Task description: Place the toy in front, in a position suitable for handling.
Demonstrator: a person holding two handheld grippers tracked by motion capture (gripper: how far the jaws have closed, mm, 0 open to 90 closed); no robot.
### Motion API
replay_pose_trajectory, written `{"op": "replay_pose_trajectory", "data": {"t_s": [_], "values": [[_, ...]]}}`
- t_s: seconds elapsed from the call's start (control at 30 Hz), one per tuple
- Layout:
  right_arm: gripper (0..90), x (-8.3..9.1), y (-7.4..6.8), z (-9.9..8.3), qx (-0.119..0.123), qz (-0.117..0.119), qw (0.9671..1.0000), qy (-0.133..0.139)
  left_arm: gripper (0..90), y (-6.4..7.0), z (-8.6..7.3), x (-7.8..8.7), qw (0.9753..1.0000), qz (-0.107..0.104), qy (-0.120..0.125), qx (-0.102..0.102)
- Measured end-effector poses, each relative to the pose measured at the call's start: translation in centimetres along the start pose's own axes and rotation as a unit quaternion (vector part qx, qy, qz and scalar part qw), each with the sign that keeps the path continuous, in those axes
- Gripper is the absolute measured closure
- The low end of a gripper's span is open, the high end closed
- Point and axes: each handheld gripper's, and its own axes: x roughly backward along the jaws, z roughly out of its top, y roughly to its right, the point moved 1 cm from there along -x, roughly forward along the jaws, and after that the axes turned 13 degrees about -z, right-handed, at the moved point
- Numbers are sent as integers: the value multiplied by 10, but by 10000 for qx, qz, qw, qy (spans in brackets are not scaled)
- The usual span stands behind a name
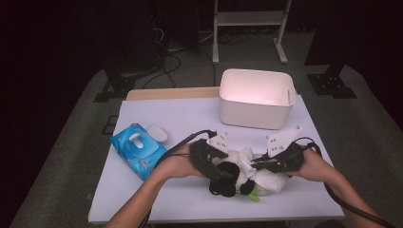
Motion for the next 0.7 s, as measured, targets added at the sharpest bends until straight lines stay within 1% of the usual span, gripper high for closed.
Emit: {"op": "replay_pose_trajectory", "data": {"t_s": [0.03, 0.07, 0.13, 0.2, 0.23, 0.3, 0.33, 0.37, 0.43, 0.5, 0.53, 0.57, 0.6, 0.63, 0.67, 0.7], "values": [[856, -5, -1, 8, 93, 25, 10000, -9, 335, 0, 0, 0, 10000, 12, -16, -3], [856, -5, -1, 8, 93, 25, 10000, -9, 335, 0, 0, 0, 10000, 16, -12, 6], [856, -9, -1, 18, 141, 92, 9998, 97, 336, 0, 0, -1, 10000, 8, -3, 0], [856, -12, -3, 26, 184, 139, 9997, 129, 335, 0, 1, -2, 10000, 16, -2, -13], [856, -18, -5, 34, 256, 197, 9994, 152, 335, 1, 0, -3, 10000, 27, -8, -16], [856, -24, -6, 41, 315, 251, 9991, 152, 334, 1, 0, -3, 10000, 49, -11, -17], [856, -24, -6, 41, 315, 251, 9991, 152, 334, 1, 0, -3, 10000, 49, -11, -17], [856, -30, -6, 47, 320, 336, 9988, 177, 334, 1, 0, -3, 10000, 59, -40, -30], [856, -33, -7, 50, 325, 365, 9986, 181, 333, 1, 0, -3, 10000, 57, -43, -33], [856, -41, -9, 57, 408, 427, 9980, 215, 330, 2, 1, -4, 9999, 67, -66, -60], [856, -41, -9, 57, 408, 427, 9980, 215, 329, 2, 1, -4, 9999, 67, -66, -60], [856, -47, -11, 60, 444, 472, 9977, 205, 329, 2, 1, -4, 9999, 68, -62, -55], [856, -47, -11, 60, 444, 472, 9977, 205, 329, 2, 0, -4, 9999, 79, -70, -61], [856, -47, -10, 60, 406, 490, 9978, 195, 329, 1, -2, -3, 10000, 78, 25, -26], [856, -47, -10, 60, 406, 490, 9978, 195, 330, 1, -2, -3, 10000, 78, 25, -26], [856, -44, -7, 57, 361, 458, 9980, 227, 331, 1, -3, -3, 10000, 49, 85, -3]]}}
